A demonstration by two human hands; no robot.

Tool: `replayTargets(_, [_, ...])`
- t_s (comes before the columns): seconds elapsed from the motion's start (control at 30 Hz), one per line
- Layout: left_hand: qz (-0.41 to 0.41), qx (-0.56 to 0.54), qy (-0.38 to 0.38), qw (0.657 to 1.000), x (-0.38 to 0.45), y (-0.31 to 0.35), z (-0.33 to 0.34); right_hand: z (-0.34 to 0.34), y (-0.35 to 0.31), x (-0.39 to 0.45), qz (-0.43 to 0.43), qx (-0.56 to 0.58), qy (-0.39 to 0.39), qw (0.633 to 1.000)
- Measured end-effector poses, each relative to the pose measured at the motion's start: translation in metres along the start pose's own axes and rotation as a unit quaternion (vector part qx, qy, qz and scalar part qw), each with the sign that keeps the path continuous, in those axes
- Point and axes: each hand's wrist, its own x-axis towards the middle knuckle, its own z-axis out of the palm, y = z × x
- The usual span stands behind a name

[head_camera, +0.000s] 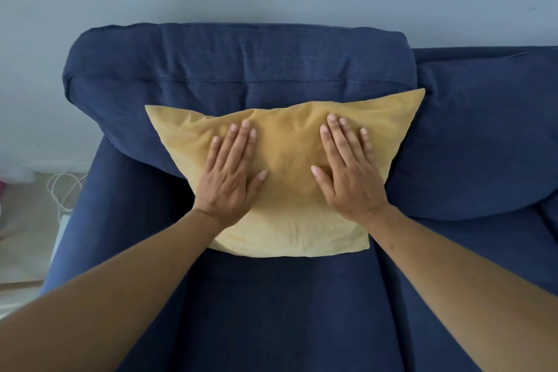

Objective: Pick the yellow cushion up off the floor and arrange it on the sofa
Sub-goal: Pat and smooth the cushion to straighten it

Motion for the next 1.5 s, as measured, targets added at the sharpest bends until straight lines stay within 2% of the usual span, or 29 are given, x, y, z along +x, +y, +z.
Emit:
replayTargets(0.1, [-0.037, 0.021, 0.005, 0.999, 0.031, -0.012, 0.014, 0.014, 0.016, 0.031, 0.021, -0.018, -0.015, 1.0])
replayTargets(0.2, [-0.029, 0.03, 0.009, 0.999, 0.06, -0.027, 0.032, 0.035, 0.034, 0.051, 0.012, -0.034, -0.031, 0.999])
replayTargets(0.53, [0.012, 0.041, 0.085, 0.995, 0.09, -0.048, 0.093, 0.104, 0.048, 0.073, 0.004, 0.02, 0.031, 0.999])
replayTargets(0.83, [0.015, 0.041, 0.068, 0.997, 0.065, -0.038, 0.062, 0.074, 0.035, 0.043, 0.033, 0.028, 0.045, 0.998])
replayTargets(1.0, [0.065, 0.02, 0.098, 0.993, 0.046, -0.015, 0.028, 0.058, 0.015, -0.009, 0.121, 0.075, 0.108, 0.984])
replayTargets(1.07, [0.12, 0.008, 0.105, 0.987, 0.041, 0.008, 0.019, 0.061, 0.005, -0.041, 0.195, 0.119, 0.135, 0.964])
replayTargets(1.13, [0.206, 0.003, 0.094, 0.974, 0.04, 0.044, 0.017, 0.069, -0.007, -0.075, 0.293, 0.17, 0.147, 0.929])
replayTargets(1.2, [0.299, 0.025, 0.065, 0.952, 0.044, 0.086, 0.024, 0.086, -0.022, -0.102, 0.387, 0.23, 0.14, 0.882])
replayTargets(1.27, [0.357, 0.069, 0.044, 0.931, 0.057, 0.121, 0.037, 0.106, -0.034, -0.119, 0.463, 0.286, 0.131, 0.829])
replayTargets(1.37, [0.352, 0.144, 0.023, 0.925, 0.088, 0.144, 0.056, 0.134, -0.044, -0.128, 0.522, 0.35, 0.124, 0.768])
replayTargets(1.5, [0.329, 0.196, 0.004, 0.924, 0.122, 0.131, 0.072, 0.162, -0.043, -0.122, 0.553, 0.397, 0.103, 0.725])
